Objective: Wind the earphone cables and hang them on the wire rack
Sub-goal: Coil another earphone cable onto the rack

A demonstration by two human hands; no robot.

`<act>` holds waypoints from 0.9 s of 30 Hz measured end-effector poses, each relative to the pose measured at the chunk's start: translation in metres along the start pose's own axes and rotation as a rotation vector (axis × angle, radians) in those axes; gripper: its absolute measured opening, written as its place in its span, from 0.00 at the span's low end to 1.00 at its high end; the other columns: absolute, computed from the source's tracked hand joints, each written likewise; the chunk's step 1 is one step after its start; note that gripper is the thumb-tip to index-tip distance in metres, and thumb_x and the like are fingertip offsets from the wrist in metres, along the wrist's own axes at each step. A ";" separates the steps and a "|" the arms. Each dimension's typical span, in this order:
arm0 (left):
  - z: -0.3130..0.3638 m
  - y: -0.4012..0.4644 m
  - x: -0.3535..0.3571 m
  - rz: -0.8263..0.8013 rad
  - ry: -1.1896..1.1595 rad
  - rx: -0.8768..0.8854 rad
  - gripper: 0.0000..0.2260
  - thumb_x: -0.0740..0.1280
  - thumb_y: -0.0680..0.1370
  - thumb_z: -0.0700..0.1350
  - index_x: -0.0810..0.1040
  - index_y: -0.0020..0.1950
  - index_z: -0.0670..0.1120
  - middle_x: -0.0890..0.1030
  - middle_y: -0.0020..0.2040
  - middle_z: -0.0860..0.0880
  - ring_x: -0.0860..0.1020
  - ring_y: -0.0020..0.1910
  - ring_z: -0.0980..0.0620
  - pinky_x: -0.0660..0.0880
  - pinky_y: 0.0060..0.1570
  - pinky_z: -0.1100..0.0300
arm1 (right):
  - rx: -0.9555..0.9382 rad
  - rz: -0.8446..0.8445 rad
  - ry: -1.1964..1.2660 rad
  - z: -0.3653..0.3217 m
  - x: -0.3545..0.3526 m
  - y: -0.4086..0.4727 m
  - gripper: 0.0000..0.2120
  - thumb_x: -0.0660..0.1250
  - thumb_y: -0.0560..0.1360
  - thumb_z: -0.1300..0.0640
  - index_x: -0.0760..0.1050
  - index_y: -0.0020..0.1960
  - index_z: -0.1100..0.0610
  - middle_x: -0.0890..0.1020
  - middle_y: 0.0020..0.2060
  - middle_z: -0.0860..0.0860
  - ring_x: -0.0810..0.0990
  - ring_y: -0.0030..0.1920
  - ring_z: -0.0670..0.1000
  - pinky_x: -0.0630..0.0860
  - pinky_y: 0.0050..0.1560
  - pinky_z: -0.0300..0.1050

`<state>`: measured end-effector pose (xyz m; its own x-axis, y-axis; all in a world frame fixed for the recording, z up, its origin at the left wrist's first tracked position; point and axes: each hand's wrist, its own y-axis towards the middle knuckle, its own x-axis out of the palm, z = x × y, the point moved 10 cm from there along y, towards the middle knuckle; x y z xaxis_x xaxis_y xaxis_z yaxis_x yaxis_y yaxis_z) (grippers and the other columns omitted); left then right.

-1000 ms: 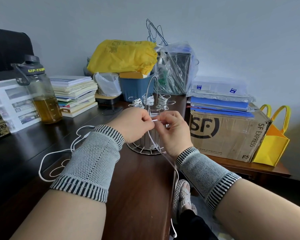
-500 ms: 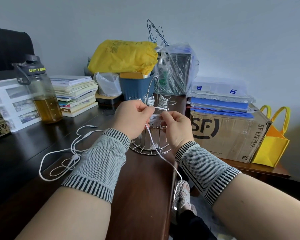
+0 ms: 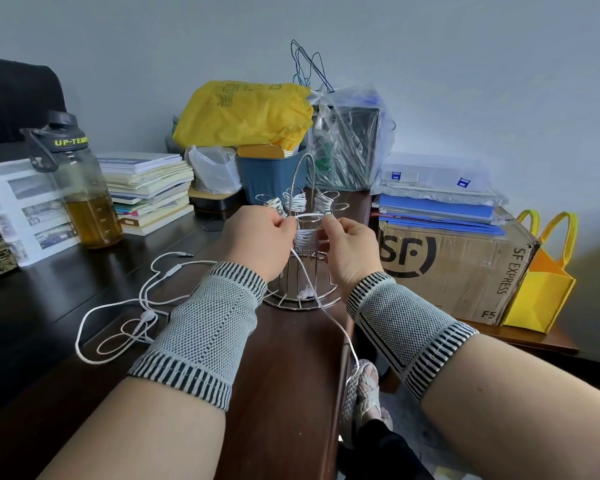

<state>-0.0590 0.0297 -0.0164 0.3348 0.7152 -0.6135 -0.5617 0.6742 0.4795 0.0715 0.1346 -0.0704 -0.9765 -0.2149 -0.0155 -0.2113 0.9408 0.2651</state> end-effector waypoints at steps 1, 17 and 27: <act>0.000 -0.001 0.001 -0.005 0.004 -0.004 0.19 0.63 0.79 0.51 0.82 0.37 0.39 0.82 0.33 0.41 0.81 0.35 0.43 0.80 0.40 0.47 | 0.004 0.005 -0.001 -0.001 -0.001 0.000 0.17 0.63 0.78 0.51 0.76 0.33 0.56 0.80 0.32 0.55 0.78 0.35 0.54 0.79 0.46 0.58; -0.011 -0.006 0.022 -0.107 -0.021 -0.068 0.18 0.62 0.77 0.47 0.72 0.29 0.42 0.71 0.27 0.46 0.70 0.29 0.47 0.64 0.30 0.58 | 0.014 0.072 -0.190 -0.006 -0.007 0.005 0.19 0.64 0.74 0.52 0.78 0.37 0.68 0.76 0.29 0.55 0.73 0.31 0.52 0.78 0.40 0.51; -0.017 -0.009 0.024 -0.226 -0.102 -0.117 0.15 0.63 0.74 0.48 0.70 0.29 0.44 0.68 0.26 0.48 0.67 0.30 0.48 0.64 0.36 0.57 | -0.114 0.077 -0.135 -0.007 -0.015 -0.008 0.05 0.69 0.72 0.57 0.75 0.38 0.54 0.82 0.36 0.51 0.79 0.36 0.48 0.80 0.46 0.51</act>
<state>-0.0587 0.0378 -0.0466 0.5325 0.5678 -0.6277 -0.5455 0.7973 0.2585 0.0883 0.1289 -0.0657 -0.9880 -0.0993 -0.1180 -0.1372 0.9157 0.3777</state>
